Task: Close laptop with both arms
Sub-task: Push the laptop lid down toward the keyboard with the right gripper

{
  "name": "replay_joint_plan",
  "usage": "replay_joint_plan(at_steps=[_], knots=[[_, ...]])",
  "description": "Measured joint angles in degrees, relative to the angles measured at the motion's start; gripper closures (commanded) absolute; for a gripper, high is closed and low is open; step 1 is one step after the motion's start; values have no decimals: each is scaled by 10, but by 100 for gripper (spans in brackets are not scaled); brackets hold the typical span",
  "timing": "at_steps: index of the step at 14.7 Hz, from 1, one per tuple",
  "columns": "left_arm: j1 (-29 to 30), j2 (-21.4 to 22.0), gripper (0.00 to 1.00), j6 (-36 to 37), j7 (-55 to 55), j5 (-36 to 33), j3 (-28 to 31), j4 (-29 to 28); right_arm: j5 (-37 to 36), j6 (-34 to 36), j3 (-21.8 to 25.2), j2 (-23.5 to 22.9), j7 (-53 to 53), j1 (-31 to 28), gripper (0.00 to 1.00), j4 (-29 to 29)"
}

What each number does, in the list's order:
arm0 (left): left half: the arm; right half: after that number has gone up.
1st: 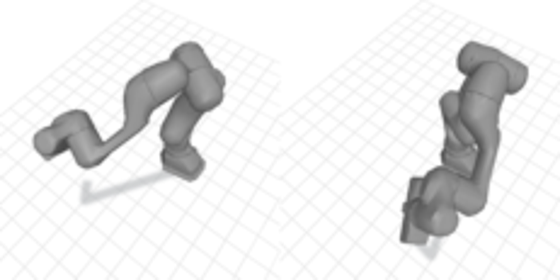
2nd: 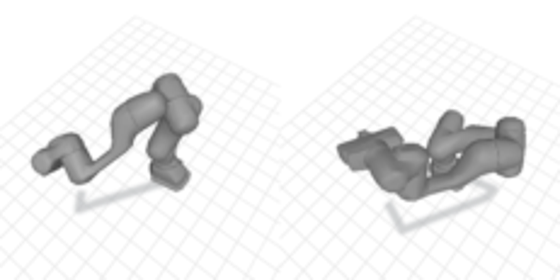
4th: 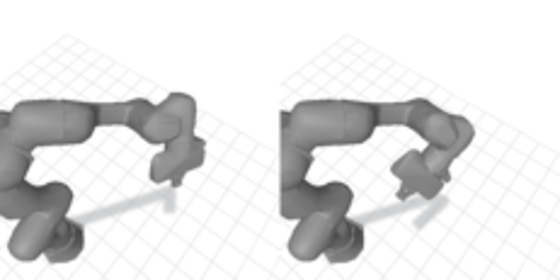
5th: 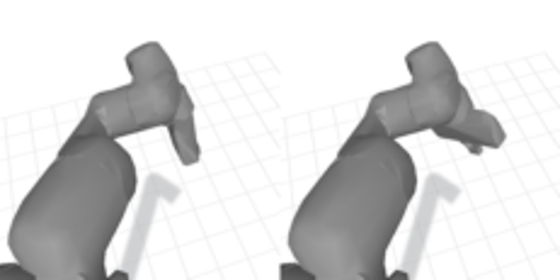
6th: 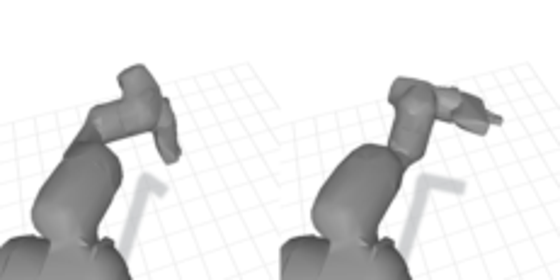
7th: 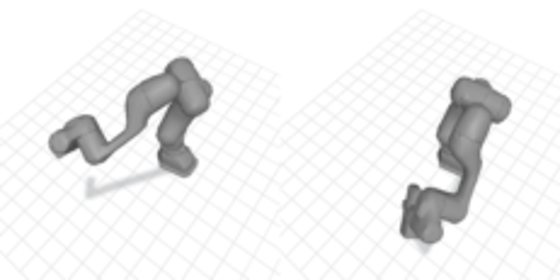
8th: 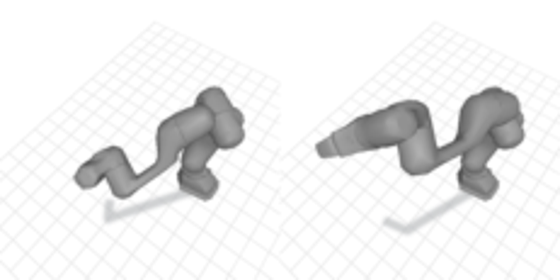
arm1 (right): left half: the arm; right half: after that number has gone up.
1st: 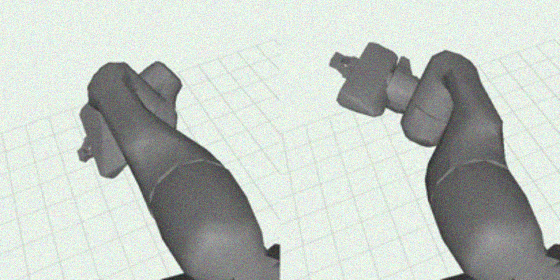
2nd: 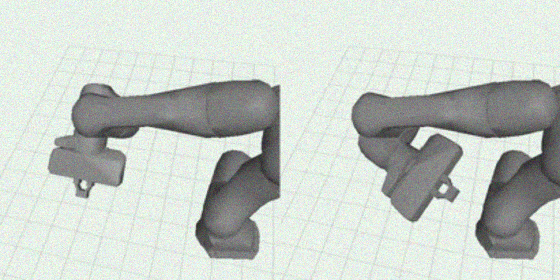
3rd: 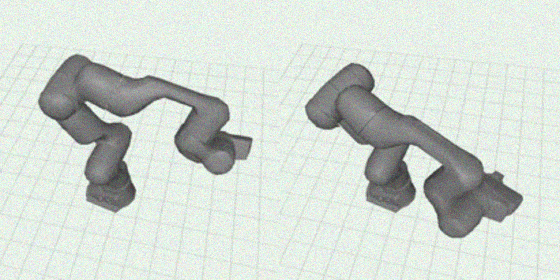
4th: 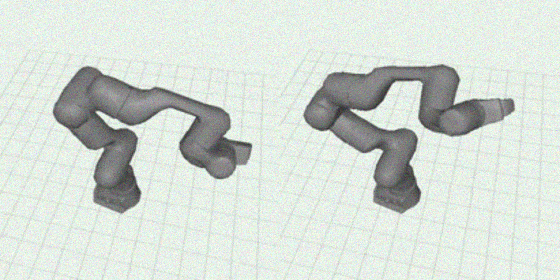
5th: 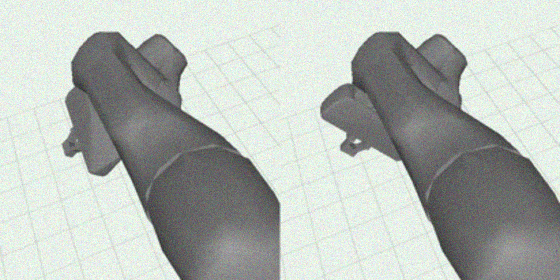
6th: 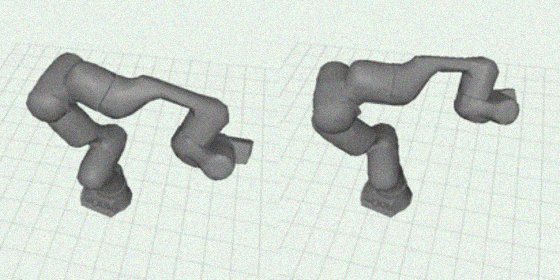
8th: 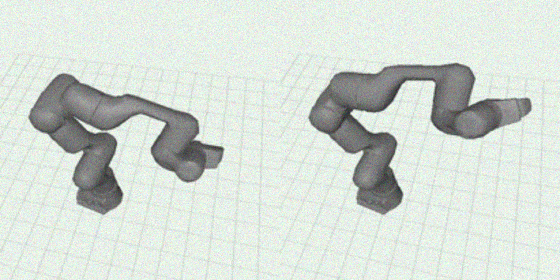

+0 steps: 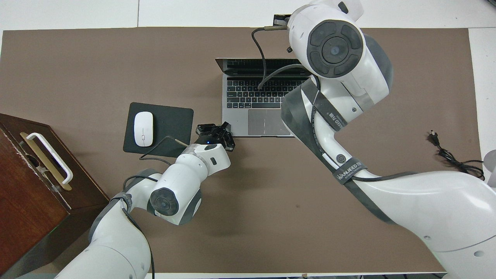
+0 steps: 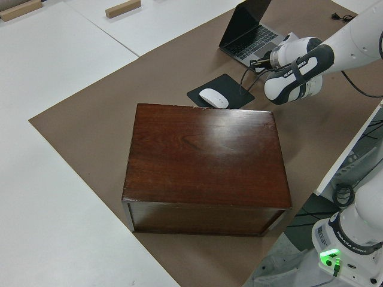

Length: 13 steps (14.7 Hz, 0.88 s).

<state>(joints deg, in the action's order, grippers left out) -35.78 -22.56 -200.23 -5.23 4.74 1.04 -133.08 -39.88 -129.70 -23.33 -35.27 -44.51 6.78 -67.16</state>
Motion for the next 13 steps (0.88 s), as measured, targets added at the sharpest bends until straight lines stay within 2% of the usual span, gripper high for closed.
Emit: replay_joint_plan(at_steps=[8,13], knots=[[0,-1,100,-1,-21,0,0,0,-22,3,3,-9,42,40,100,0],[0,-1,100,-2,-24,0,0,0,-23,3,36,-9,69,61,100,1]])
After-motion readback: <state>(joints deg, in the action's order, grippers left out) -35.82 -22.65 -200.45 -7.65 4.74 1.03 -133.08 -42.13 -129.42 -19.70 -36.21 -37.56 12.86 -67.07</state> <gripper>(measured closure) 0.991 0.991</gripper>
